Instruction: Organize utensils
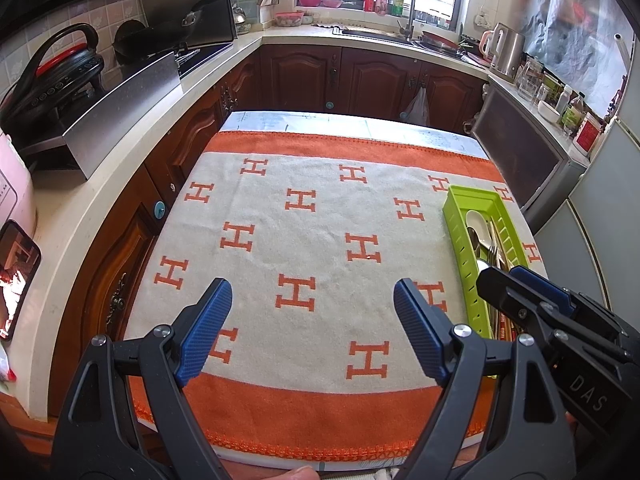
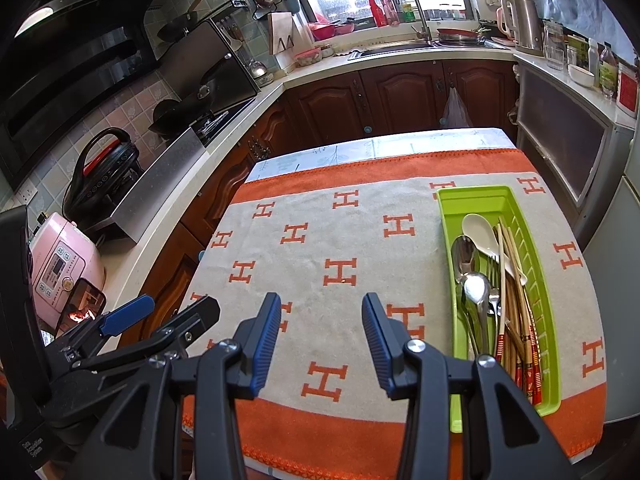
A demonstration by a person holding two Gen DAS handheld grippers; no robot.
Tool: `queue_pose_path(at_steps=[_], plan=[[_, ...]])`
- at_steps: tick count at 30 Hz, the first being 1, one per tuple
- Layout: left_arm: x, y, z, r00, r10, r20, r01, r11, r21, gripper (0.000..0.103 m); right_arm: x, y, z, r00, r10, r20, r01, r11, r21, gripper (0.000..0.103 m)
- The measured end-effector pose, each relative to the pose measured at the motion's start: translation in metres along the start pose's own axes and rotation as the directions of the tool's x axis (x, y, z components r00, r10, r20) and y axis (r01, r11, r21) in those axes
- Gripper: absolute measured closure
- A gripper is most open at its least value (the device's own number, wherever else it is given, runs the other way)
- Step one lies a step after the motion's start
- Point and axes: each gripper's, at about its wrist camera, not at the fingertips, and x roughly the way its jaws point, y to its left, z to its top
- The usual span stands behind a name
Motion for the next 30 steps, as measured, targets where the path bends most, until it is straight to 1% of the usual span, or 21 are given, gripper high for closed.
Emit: queue_pose_path(at_steps=[15, 30], plan=[[0.0, 0.001, 0.0, 1.0, -0.002, -0.002, 0.002, 1.0, -0.001, 0.022, 0.0, -0.001, 0.0, 1.0, -0.001, -0.001, 0.001, 1.0, 0.001, 0.061], [0.007, 0.001, -0.01, 1.0, -0.007, -0.022, 0.007, 1.0, -0.017, 0.022, 0.009, 0.001, -0.006, 1.0, -0.008, -0.02, 0.008, 1.0, 0.004, 0.061]])
